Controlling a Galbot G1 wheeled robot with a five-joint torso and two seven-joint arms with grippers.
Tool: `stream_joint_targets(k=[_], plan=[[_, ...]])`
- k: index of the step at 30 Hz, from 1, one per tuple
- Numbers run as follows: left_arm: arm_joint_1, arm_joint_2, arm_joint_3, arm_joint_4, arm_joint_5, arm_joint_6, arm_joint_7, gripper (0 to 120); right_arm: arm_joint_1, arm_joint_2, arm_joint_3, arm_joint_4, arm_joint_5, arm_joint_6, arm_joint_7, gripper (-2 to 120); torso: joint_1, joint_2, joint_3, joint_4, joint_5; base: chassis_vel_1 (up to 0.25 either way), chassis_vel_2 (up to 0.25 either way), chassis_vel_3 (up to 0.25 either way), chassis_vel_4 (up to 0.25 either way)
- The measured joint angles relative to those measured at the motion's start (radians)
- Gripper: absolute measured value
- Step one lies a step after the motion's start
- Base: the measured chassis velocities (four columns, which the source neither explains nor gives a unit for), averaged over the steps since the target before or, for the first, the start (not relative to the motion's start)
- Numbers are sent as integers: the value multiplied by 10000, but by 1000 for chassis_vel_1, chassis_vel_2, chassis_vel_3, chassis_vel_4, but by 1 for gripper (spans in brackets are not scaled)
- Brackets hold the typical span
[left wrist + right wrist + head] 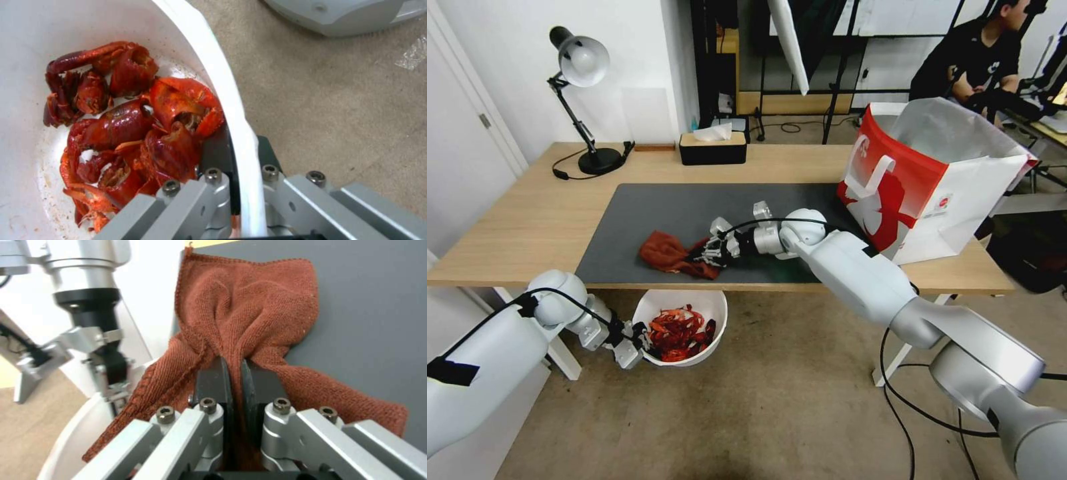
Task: Sweep shrimp from table into container with towel, then put container into takeout bag.
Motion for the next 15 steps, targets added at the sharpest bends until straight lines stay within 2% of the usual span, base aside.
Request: stream_joint_targets(k=[15], plan=[[56, 29, -12, -48, 2, 27, 0, 0, -587, -1108, -210, 2098, 743, -209, 365, 4, -1, 0, -1, 1, 0, 0, 0, 0, 0]])
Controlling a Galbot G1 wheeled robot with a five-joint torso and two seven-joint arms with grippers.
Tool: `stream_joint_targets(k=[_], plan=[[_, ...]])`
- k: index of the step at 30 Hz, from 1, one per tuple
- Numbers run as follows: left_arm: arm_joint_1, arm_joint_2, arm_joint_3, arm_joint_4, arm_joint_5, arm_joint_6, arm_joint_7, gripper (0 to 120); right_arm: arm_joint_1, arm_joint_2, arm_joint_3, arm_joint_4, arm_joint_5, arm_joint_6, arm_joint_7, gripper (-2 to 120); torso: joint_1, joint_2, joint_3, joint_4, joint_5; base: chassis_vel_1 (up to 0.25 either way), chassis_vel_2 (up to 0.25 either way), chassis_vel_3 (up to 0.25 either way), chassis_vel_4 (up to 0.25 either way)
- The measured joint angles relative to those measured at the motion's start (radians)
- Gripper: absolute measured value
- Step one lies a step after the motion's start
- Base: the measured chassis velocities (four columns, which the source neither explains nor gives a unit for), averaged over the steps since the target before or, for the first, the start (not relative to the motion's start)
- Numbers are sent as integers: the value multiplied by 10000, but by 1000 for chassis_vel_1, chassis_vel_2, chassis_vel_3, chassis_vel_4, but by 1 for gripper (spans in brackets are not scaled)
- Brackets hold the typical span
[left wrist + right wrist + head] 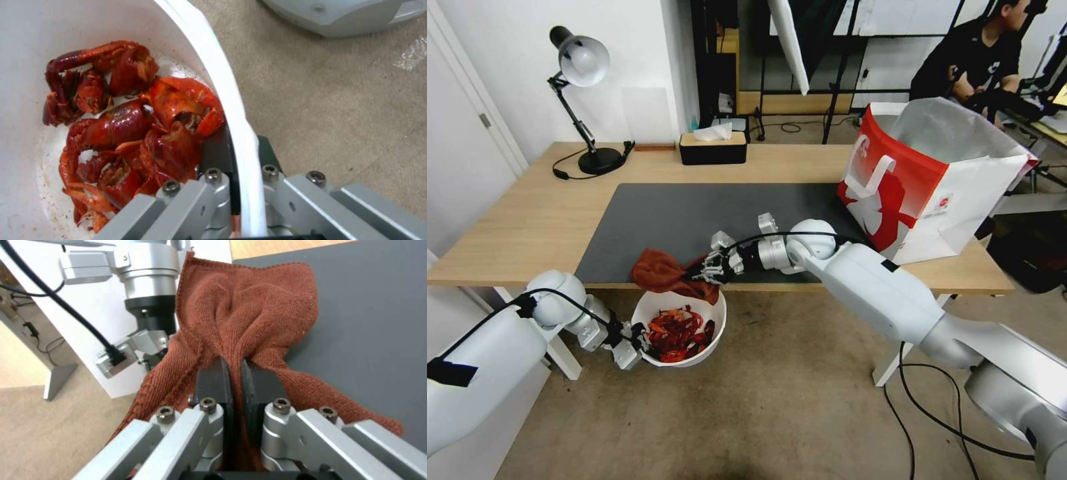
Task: Sweep shrimp from table into container with towel, then put container into takeout bag.
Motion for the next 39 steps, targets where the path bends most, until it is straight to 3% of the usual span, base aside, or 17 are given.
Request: stream_joint_targets(k=[10, 18, 21, 22, 25, 26, 28, 29, 33, 34, 36, 39], plan=[[98, 68, -40, -78, 7, 28, 0, 0, -714, -258, 498, 560, 698, -21, 661, 4, 0, 0, -1, 0, 0, 0, 0, 0, 0], [300, 126, -155, -219, 40, 55, 0, 0, -1298, -88, 1540, 916, 2478, 299, 2823, 4, 0, 0, -1, 1, 1, 0, 0, 0, 0], [493, 116, -255, -285, 125, 58, 0, 0, -1572, -181, 2024, 1407, 3447, 223, 5034, 4, 0, 0, -1, 1, 1, 0, 0, 0, 0], [493, 116, -255, -285, 125, 58, 0, 0, -1572, -181, 2024, 1407, 3447, 223, 5034, 4, 0, 0, -1, 1, 1, 0, 0, 0, 0], [601, 75, -299, -324, 176, 54, 0, 0, -1872, -378, 2597, 2148, 4101, -387, 7273, 4, 0, 0, -1, -1, 1, 0, 0, 0, 0], [601, 75, -299, -324, 176, 54, 0, 0, -1872, -378, 2597, 2148, 4101, -387, 7273, 4, 0, 0, -1, -1, 1, 0, 0, 0, 0], [636, 73, -316, -334, 189, 45, 0, 0, -2147, -603, 3103, 2820, 4220, -701, 8967, 4, 0, 0, 0, -1, 2, 0, 0, 0, 0], [636, 73, -316, -334, 189, 45, 0, 0, -2147, -603, 3103, 2820, 4220, -701, 8967, 4, 0, 0, 0, -1, 2, 0, 0, 0, 0], [692, 73, -339, -334, 198, 4, 0, 0, -2754, -1069, 3864, 4048, 4061, -1406, 11815, 4, -1, 0, -1, -1, 2, 0, 0, 0, 0], [692, 73, -339, -334, 198, 4, 0, 0, -2754, -1069, 3864, 4048, 4061, -1406, 11815, 4, -1, 0, -1, -1, 2, 0, 0, 0, 0], [726, 45, -342, -337, 216, -11, 1, 0, -3066, -1300, 4200, 4672, 4124, -1866, 13376, 4, -1, 0, -1, -2, 4, 0, 0, 0, 0], [769, 12, -341, -354, 241, -18, 1, 0, -3392, -1583, 4500, 5276, 4079, -2197, 14255, 4, 0, 0, -1, -2, 2, 0, 0, 0, 0]])
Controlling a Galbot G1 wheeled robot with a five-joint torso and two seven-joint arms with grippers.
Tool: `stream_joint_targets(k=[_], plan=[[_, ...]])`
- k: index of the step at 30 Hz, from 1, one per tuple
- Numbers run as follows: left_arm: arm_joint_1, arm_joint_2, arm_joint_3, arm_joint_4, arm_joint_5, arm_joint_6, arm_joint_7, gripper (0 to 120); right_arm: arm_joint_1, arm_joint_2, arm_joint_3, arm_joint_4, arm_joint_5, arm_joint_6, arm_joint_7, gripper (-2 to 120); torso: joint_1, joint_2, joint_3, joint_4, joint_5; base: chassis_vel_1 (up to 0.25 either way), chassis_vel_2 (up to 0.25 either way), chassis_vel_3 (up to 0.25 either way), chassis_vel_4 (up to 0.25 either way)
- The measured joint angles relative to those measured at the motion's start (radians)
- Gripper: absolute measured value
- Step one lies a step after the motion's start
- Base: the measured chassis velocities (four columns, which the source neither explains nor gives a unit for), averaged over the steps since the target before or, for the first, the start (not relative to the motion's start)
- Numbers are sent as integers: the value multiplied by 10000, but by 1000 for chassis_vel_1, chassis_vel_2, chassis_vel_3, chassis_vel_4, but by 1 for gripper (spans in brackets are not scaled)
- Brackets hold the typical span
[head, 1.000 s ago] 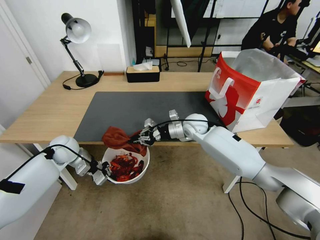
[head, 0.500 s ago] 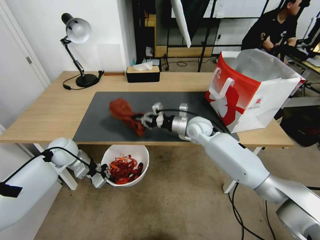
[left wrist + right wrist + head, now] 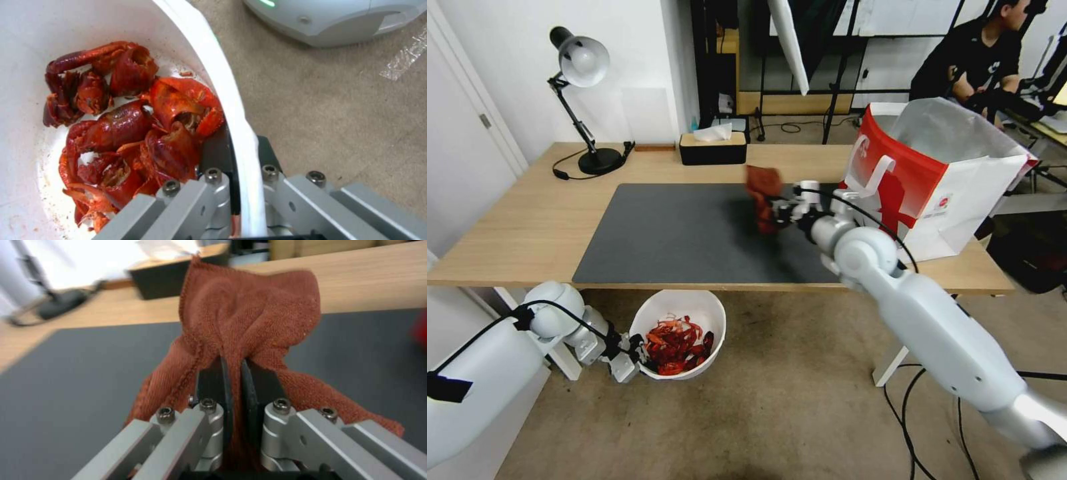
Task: Sweep shrimp from table into container with towel, then put container into takeout bag.
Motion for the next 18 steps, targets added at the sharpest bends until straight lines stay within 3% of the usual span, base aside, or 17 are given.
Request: stream_joint_targets(k=[4, 12, 18], plan=[[57, -18, 0, -55, 32, -2, 0, 0, -539, -342, 466, 768, -87, -598, 860, 4, 0, 0, 0, 0, -1, 0, 0, 0, 0], [77, 30, -11, -113, 46, 0, 0, 0, -1522, -466, 1088, 1225, -241, -1089, 1332, 5, -1, 0, 0, 1, -1, 0, 0, 0, 0], [129, -7, -37, -128, 82, 4, 0, 0, -1875, -439, 1203, 1252, -362, -1156, 1297, 17, 0, 0, 1, 1, -2, 0, 0, 0, 0]])
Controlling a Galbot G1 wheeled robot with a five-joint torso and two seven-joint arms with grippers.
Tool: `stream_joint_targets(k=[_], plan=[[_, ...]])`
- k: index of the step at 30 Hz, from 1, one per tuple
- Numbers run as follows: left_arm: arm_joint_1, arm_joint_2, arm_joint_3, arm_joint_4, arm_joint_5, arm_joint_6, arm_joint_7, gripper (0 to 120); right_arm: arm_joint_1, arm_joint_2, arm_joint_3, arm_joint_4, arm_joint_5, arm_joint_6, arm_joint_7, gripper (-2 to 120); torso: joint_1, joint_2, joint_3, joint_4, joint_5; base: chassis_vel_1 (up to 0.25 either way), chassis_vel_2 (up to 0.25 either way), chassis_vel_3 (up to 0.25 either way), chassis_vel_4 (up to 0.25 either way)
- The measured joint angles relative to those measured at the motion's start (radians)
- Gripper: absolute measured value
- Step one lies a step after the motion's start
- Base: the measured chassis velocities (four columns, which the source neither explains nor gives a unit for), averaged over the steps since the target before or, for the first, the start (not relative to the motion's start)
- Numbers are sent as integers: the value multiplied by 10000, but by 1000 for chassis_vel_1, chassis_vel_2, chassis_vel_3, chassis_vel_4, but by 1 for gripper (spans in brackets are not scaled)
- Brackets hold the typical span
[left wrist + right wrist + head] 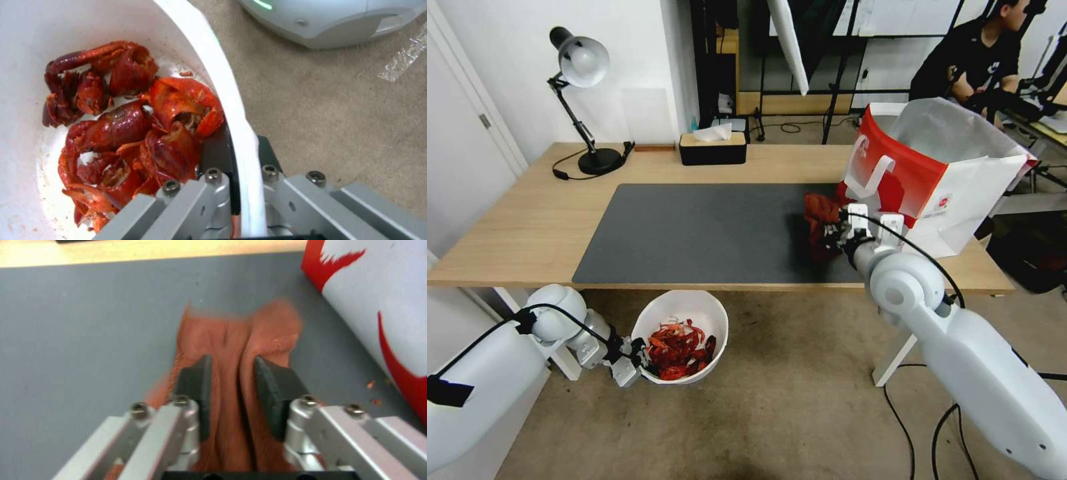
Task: Sweep shrimp from table into container with towel, then put container into takeout bag.
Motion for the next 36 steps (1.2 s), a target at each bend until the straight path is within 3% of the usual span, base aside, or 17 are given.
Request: stream_joint_targets(k=[2, 3, 6, 7, 9, 10, 12, 19, 25, 26, 30, 36], plan=[[0, 0, 0, 0, 0, 0, 0, 0, 0, 0, 0, 0, 0, 0, 0, 17, 0, 0, 0, 0, 0, 0, 0, 0, 0], [8, -3, -4, -1, 3, 0, 0, 0, -35, 7, 9, 1, -20, 0, -10, 34, 0, 0, 0, 0, 0, 0, 0, 0, 0], [10, -4, -5, -2, 4, 0, 0, 0, -44, 9, 12, 1, -25, 0, -12, 36, 0, 0, 0, 0, 0, 0, 0, 0, 0], [26, -8, -15, -5, 11, 1, 0, 0, -98, 22, 33, 1, -60, 0, -24, 46, 0, 0, 0, 0, 0, 0, 0, 0, 0], [31, -9, -20, -6, 13, 1, 0, 0, -106, 24, 36, 1, -66, 0, -25, 46, -1, 0, 0, 0, -1, 0, 0, 0, 0], [52, -14, -37, -5, 29, 2, 0, 0, -174, 42, 51, 1, -114, 0, -42, 59, -1, 0, -1, 0, 0, 0, 0, 0, 0], [70, -33, -65, 4, 46, 3, 2, 0, -286, 76, 78, 11, -163, 3, -92, 72, -1, 0, 0, 2, -1, 0, 0, 0, 0], [128, -48, -146, -28, 68, 0, 6, 0, -546, 8, 175, 183, -530, 192, -309, 96, -1, 0, -1, 2, -1, 0, 0, 0, 0], [281, -63, -234, -134, 158, -5, 3, 0, -1488, -144, 449, 550, -1936, 2319, -1412, 100, 0, 0, 0, 2, -1, 0, 0, 0, 0], [281, -63, -234, -134, 158, -5, 3, 0, -1488, -144, 449, 550, -1936, 2319, -1412, 100, 0, 0, 0, 2, -1, 0, 0, 0, 0], [571, -47, -397, -332, 191, -51, -44, 0, -2882, -253, 1026, 1169, -3415, 4277, -2916, 100, -1, 0, -1, 0, 0, 0, 0, 0, 0], [873, 18, -474, -708, 410, -191, -225, 0, -4329, -169, 1501, 1675, -4264, 5370, -3152, 100, -1, 0, -1, -4, -2, 0, 0, 0, 0]])
